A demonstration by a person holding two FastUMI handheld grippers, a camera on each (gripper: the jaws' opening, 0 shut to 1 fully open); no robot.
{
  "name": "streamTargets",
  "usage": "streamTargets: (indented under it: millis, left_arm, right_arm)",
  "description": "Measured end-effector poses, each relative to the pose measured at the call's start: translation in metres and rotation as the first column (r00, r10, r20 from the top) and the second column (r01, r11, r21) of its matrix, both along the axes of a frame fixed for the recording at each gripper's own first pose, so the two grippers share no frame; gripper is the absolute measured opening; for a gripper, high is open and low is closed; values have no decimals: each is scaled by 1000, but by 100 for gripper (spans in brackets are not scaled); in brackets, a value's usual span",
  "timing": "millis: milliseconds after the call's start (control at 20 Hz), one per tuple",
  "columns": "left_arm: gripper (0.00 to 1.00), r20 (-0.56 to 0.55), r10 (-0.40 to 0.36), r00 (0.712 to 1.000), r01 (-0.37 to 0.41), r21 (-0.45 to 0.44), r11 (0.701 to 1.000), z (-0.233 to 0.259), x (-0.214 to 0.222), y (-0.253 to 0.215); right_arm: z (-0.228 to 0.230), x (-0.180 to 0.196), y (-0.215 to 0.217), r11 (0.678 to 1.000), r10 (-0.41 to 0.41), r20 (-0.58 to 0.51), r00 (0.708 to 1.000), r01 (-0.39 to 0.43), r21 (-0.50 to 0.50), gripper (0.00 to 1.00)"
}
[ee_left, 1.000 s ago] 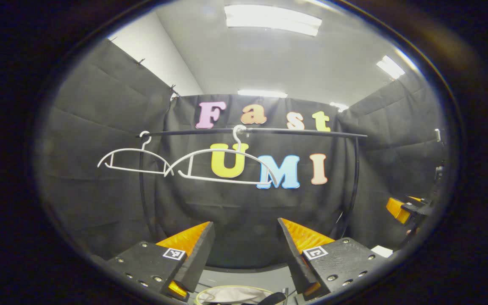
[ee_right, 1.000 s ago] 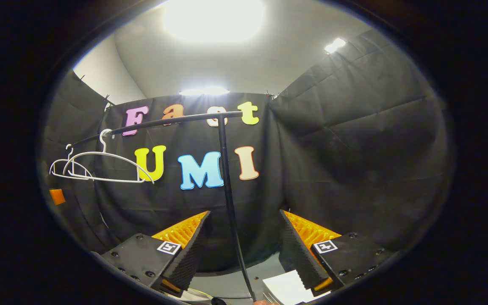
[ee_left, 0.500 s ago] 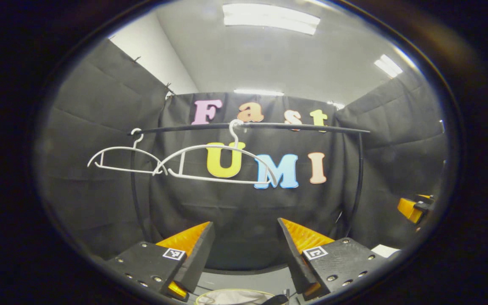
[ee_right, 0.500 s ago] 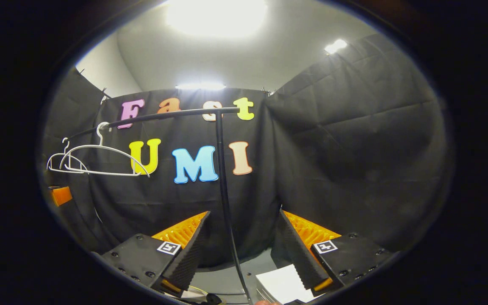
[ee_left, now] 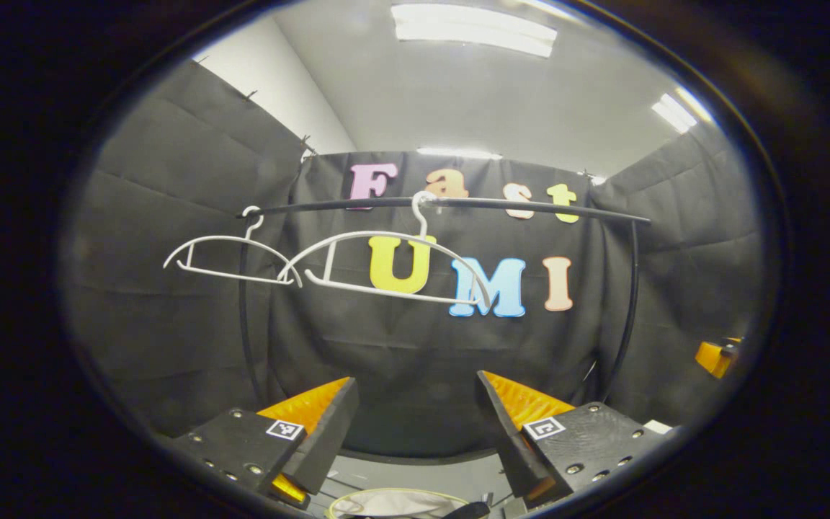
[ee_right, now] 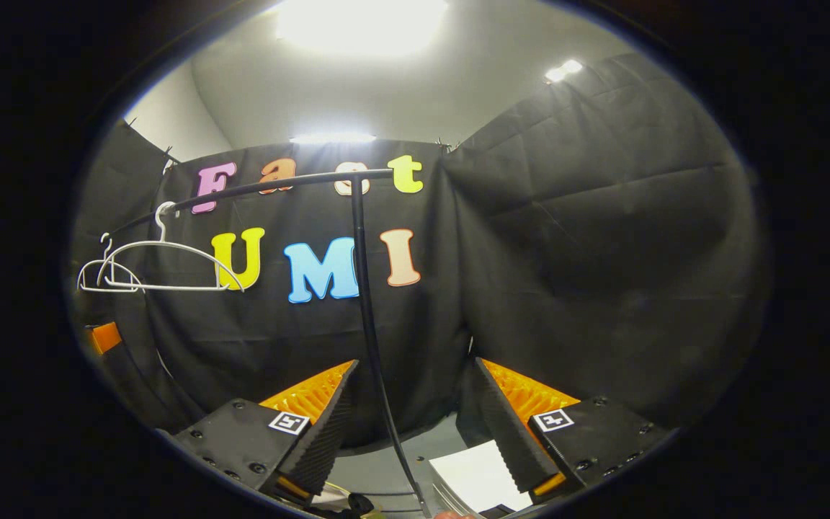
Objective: Grasp the clothes on the hanger with both hands and then place them into the laundry hamper below.
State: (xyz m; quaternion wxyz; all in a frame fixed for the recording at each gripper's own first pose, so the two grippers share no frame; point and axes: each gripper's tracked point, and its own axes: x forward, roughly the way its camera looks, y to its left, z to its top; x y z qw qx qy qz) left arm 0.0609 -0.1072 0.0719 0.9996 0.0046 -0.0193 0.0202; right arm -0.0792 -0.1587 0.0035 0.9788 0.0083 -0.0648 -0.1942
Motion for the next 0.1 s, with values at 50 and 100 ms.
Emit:
streamTargets:
  millis: [50,100]
  left_arm:
    - [93,8,12,1000,-12,-2,1000,1,-1,2]
    - [93,13,25,1000,-25,-2,1000,1,-3,5]
  right_arm:
    - [1,-1,0,1000,4,1,1000,-4,-8,96]
    - [4,-1,-2,1000,2,4,1000,-2,-21,91]
